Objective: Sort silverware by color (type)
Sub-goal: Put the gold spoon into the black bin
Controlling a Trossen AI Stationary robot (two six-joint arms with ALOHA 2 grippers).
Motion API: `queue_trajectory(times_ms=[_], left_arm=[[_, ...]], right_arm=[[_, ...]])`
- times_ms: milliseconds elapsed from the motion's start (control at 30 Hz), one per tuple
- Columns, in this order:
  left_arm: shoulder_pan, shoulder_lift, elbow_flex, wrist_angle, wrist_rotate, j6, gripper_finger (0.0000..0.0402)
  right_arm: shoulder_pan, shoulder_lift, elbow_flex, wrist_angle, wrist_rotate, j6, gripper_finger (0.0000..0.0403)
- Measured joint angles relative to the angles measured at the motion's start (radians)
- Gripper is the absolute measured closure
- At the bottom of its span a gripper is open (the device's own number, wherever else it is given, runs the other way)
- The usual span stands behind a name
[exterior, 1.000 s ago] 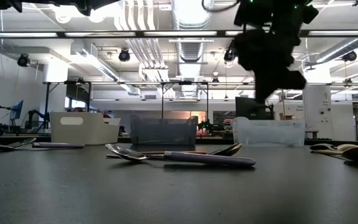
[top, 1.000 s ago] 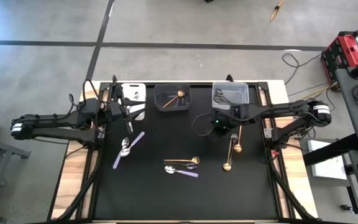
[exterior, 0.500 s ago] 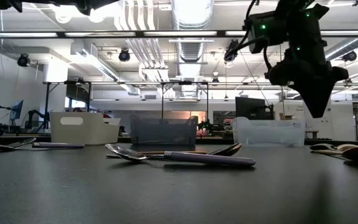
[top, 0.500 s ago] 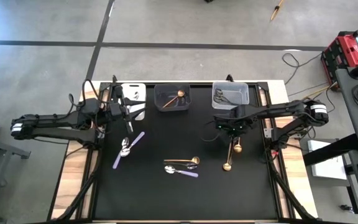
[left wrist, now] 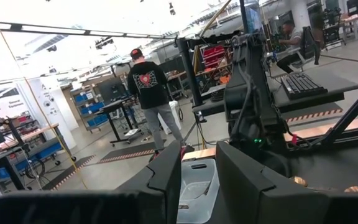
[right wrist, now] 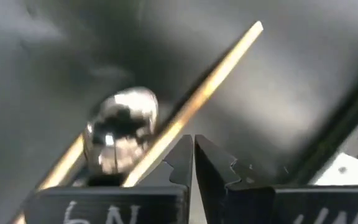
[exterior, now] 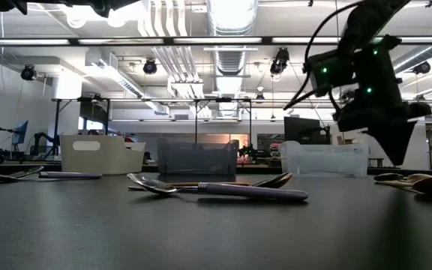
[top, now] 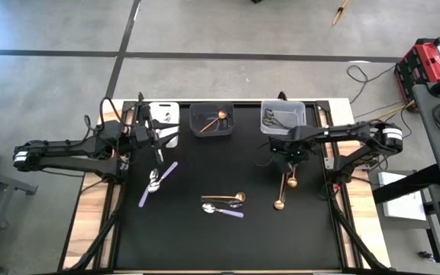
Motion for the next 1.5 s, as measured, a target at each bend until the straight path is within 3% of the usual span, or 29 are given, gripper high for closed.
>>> queue_trajectory(times_ms=[333, 667, 867, 1167, 1500], left_arm=[[0.0, 0.0, 0.0, 0.002, 0.0, 0.0, 0.0318], [0.0, 0.0, 0.0, 0.002, 0.0, 0.017, 0.0318], [0.0, 0.0, 0.0, 0.002, 0.0, 0.018, 0.0318], [0.0, 0.0, 0.0, 0.002, 0.0, 0.018, 0.0318], [0.0, 0.0, 0.0, 0.002, 0.0, 0.018, 0.0318]], right_arm=[[-0.062, 0.0, -0.024, 0.1, 0.053, -0.033, 0.038], [-0.069, 0.0, -0.043, 0.09, 0.054, -0.03, 0.0275], [-0.069, 0.0, -0.093, 0.115, 0.056, -0.006, 0.024], [-0.068, -0.005, -0.17, 0.204, 0.058, 0.023, 0.0248], [-0.068, -0.003, -0.198, 0.258, 0.071, 0.048, 0.0333]])
